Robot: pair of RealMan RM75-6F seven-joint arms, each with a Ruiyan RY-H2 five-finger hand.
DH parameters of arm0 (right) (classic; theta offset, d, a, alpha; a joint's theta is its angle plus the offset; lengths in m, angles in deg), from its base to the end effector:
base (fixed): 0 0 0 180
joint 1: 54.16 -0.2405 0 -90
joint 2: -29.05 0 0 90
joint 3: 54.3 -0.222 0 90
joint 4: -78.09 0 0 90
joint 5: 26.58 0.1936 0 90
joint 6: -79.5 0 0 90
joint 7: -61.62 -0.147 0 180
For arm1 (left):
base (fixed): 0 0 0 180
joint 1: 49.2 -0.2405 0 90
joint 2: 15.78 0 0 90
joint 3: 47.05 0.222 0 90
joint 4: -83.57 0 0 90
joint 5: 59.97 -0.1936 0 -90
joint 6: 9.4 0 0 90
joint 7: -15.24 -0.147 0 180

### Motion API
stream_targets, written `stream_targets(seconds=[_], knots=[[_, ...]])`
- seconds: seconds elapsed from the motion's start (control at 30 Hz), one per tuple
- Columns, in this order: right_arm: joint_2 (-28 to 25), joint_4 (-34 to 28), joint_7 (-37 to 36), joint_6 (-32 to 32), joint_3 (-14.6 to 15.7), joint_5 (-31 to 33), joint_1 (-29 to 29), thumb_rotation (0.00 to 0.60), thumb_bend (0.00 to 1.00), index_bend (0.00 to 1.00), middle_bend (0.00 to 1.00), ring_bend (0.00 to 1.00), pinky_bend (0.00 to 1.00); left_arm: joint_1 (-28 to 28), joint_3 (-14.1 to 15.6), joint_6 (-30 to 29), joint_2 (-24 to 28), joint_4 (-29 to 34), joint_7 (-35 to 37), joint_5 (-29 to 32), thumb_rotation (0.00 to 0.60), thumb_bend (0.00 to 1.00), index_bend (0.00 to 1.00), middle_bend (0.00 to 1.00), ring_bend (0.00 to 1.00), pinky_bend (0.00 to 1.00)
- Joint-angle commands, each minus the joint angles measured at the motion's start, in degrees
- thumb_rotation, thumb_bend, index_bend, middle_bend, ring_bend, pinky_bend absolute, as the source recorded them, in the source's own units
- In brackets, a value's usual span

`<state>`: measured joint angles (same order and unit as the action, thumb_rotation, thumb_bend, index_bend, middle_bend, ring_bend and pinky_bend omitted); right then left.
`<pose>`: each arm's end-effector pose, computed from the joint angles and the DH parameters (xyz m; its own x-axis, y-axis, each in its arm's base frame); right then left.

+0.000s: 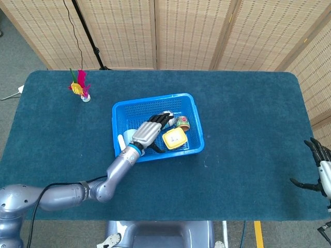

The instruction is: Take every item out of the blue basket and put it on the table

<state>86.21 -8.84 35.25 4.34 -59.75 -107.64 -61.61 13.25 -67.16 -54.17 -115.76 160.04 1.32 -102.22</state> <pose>-0.3085 -0.2033 0.1986 0.1379 -0.0550 0.9889 -0.9860 0.0871 0.1424 -0.0075 0.3577 -0.0507 0.1513 0.4575 0.8762 0.9448 -0.3276 0.0079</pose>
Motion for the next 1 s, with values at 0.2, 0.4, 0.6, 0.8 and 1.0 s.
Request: stream_targets(seconds=[0.2,0.4,0.6,0.8,1.0], knots=[[-0.2,0.7,-1.5,0.4,-0.3,0.5,0.0,0.600,0.00,0.00,0.00,0.00,0.00,4.0,-2.5,-0.1,-5.0,-6.2,-1.2,4.2,0.600,0.06,0.00,0.00,0.00,0.00],[-0.3,0.8,-1.8,0.6,-0.3,0.6,-0.1,0.600,0.00,0.00,0.00,0.00,0.00,4.9,-2.6,1.0,-6.5,-7.6,-1.0,5.3,0.600,0.06,0.00,0.00,0.00,0.00],[-0.3,0.5,-1.7,0.8,-0.2,0.1,-0.2,0.600,0.00,0.00,0.00,0.00,0.00,5.2,-2.6,0.5,-7.0,-8.0,-0.9,5.1,0.600,0.06,0.00,0.00,0.00,0.00],[-0.5,0.2,-2.0,0.7,0.0,-0.3,-0.2,0.600,0.00,0.00,0.00,0.00,0.00,5.4,-2.8,-0.4,-8.4,-8.8,-0.7,4.7,0.600,0.08,0.00,0.00,0.00,0.04],[-0.6,0.1,-2.3,0.8,0.1,-0.6,-0.2,0.600,0.00,0.00,0.00,0.00,0.00,5.7,-2.5,-2.0,-10.3,-10.6,-1.8,4.8,0.600,0.15,0.04,0.00,0.03,0.25]])
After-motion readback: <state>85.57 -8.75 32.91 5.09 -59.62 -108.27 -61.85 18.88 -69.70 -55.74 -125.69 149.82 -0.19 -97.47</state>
